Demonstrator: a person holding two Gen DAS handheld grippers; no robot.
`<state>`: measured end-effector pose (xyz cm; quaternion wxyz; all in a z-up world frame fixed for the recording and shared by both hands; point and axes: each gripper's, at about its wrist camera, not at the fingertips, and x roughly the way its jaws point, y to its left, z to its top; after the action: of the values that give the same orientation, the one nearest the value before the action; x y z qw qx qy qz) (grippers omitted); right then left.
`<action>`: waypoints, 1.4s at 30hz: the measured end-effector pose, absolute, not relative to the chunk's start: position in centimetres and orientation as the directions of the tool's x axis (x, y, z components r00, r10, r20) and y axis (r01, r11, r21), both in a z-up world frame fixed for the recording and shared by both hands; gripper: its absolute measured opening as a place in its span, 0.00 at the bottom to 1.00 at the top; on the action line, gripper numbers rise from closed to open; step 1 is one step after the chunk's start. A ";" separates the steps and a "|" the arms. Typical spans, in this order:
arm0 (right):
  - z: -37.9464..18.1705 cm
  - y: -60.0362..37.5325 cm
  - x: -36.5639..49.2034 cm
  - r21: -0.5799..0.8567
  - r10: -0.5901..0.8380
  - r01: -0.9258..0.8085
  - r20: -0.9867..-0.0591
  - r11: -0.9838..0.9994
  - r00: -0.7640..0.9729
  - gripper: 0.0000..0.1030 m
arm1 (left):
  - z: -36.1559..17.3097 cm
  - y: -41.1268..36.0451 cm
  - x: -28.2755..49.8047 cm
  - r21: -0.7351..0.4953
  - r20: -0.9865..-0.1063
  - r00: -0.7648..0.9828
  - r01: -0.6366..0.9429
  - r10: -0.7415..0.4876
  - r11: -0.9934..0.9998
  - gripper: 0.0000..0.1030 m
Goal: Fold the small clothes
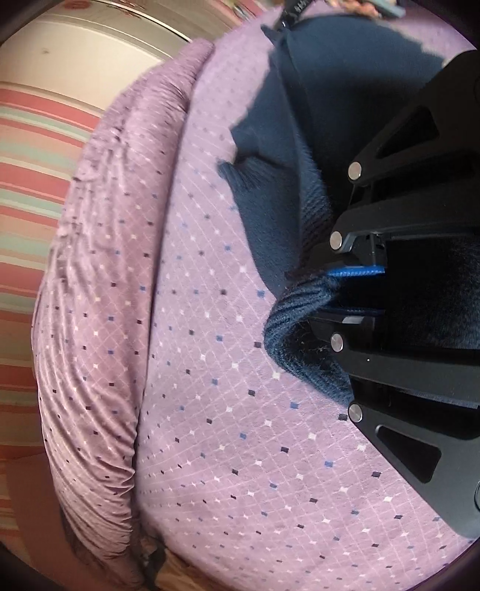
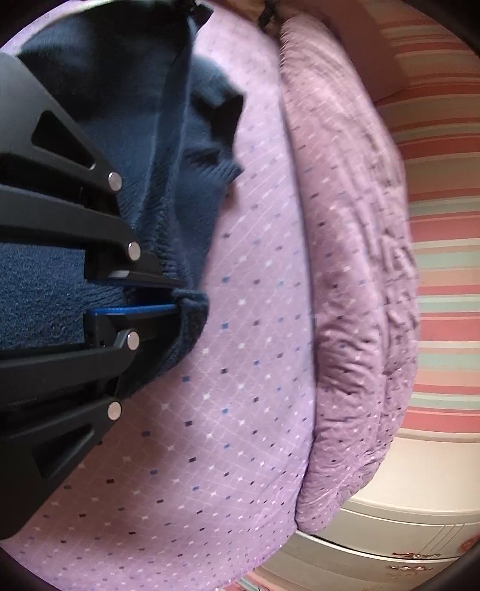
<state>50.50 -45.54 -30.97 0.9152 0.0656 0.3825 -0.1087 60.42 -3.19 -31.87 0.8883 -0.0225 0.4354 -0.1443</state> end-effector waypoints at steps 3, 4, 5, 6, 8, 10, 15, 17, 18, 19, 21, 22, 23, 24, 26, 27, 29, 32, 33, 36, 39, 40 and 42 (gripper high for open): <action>-28.8 -45.5 49.0 0.015 -0.179 0.248 -0.650 0.969 0.739 0.51 | -30.1 -3.0 60.1 -0.175 -0.766 0.567 0.272 -0.304 0.946 0.18; -28.4 -45.3 48.7 -0.002 -0.189 0.243 -0.635 0.970 0.749 0.52 | -29.6 -3.1 60.0 -0.171 -0.768 0.560 0.288 -0.311 0.942 0.23; -28.0 -45.1 48.5 -0.026 -0.202 0.239 -0.624 0.971 0.754 0.53 | -29.0 -3.3 59.8 -0.162 -0.773 0.553 0.302 -0.311 0.940 0.28; -27.7 -45.0 48.4 -0.049 -0.214 0.235 -0.619 0.971 0.756 0.55 | -28.5 -3.3 59.7 -0.148 -0.771 0.561 0.302 -0.301 0.942 0.54; -27.3 -44.6 48.1 -0.089 -0.232 0.225 -0.609 0.970 0.758 0.55 | -27.0 -3.3 59.2 -0.031 -0.733 0.651 0.254 -0.195 0.967 0.97; -26.8 -44.6 47.7 -0.088 -0.227 0.219 -0.602 0.972 0.765 0.56 | -25.4 -3.0 58.8 0.043 -0.692 0.708 0.239 -0.144 0.970 0.96; -25.7 -44.6 46.4 -0.073 -0.221 0.220 -0.580 0.973 0.784 0.57 | -24.6 -2.1 57.4 -0.031 -0.700 0.682 0.269 -0.213 0.963 0.91; -25.7 -44.3 45.5 -0.067 -0.203 0.202 -0.584 0.977 0.786 0.63 | -25.0 -2.0 56.3 -0.075 -0.697 0.671 0.284 -0.254 0.956 0.92; -26.0 -44.0 45.0 -0.069 -0.187 0.182 -0.584 0.981 0.790 0.68 | -25.6 -2.3 55.4 -0.107 -0.697 0.657 0.299 -0.286 0.948 0.93; -26.3 -43.7 44.6 -0.073 -0.167 0.154 -0.589 0.985 0.791 0.70 | -26.1 -2.5 54.6 -0.124 -0.696 0.650 0.308 -0.304 0.943 0.94; -27.3 -42.8 44.1 -0.095 -0.105 0.059 -0.606 0.994 0.789 0.70 | -27.4 -3.2 53.1 -0.158 -0.700 0.623 0.342 -0.349 0.926 0.95; -28.0 -42.1 44.2 -0.140 -0.103 0.020 -0.621 0.990 0.777 0.70 | -28.0 -3.8 52.5 -0.163 -0.704 0.609 0.361 -0.365 0.918 0.95; -28.5 -41.7 44.4 -0.162 -0.094 -0.011 -0.630 0.987 0.771 0.70 | -28.8 -4.4 52.2 -0.151 -0.714 0.600 0.371 -0.361 0.916 0.95; -28.9 -41.4 44.7 -0.168 -0.077 -0.043 -0.643 0.985 0.762 0.69 | -29.4 -4.9 52.1 -0.140 -0.724 0.591 0.377 -0.355 0.915 0.95; -29.3 -40.7 45.9 -0.140 -0.011 -0.114 -0.674 0.984 0.739 0.68 | -31.0 -6.1 52.2 -0.123 -0.749 0.568 0.384 -0.340 0.915 0.94; -29.2 -40.2 46.5 -0.123 0.025 -0.149 -0.684 0.981 0.729 0.68 | -31.5 -6.3 52.3 -0.128 -0.755 0.560 0.386 -0.342 0.914 0.94; -29.5 -39.1 48.3 -0.134 0.048 -0.200 -0.708 0.971 0.705 0.68 | -31.8 -6.3 52.3 -0.134 -0.753 0.560 0.385 -0.347 0.913 0.94; -30.5 -38.4 50.8 -0.128 0.074 -0.264 -0.765 0.956 0.640 0.67 | -31.9 -6.0 52.2 -0.150 -0.745 0.564 0.376 -0.355 0.914 0.94; -31.0 -38.2 51.3 -0.131 0.077 -0.283 -0.781 0.950 0.620 0.61 | -31.9 -5.7 52.3 -0.162 -0.744 0.562 0.372 -0.361 0.914 0.94; -32.5 -38.4 53.0 -0.128 0.066 -0.308 -0.833 0.943 0.549 0.36 | -31.8 -5.2 52.6 -0.155 -0.745 0.566 0.366 -0.352 0.918 0.94; -33.6 -38.1 53.6 -0.154 0.039 -0.338 -0.865 0.928 0.500 0.28 | -31.7 -4.8 52.8 -0.147 -0.746 0.572 0.360 -0.342 0.921 0.94; -33.6 -38.1 53.6 -0.171 0.028 -0.345 -0.864 0.923 0.502 0.36 | -31.7 -4.6 52.9 -0.146 -0.746 0.572 0.359 -0.341 0.922 0.94; -33.0 -37.9 53.5 -0.195 0.017 -0.348 -0.852 0.917 0.523 0.66 | -31.7 -4.4 52.9 -0.138 -0.745 0.578 0.357 -0.334 0.924 0.94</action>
<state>53.48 -37.85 -33.05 0.8551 -0.1736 0.4767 0.1069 52.94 -4.40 -31.66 0.8880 0.0135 0.4164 -0.1946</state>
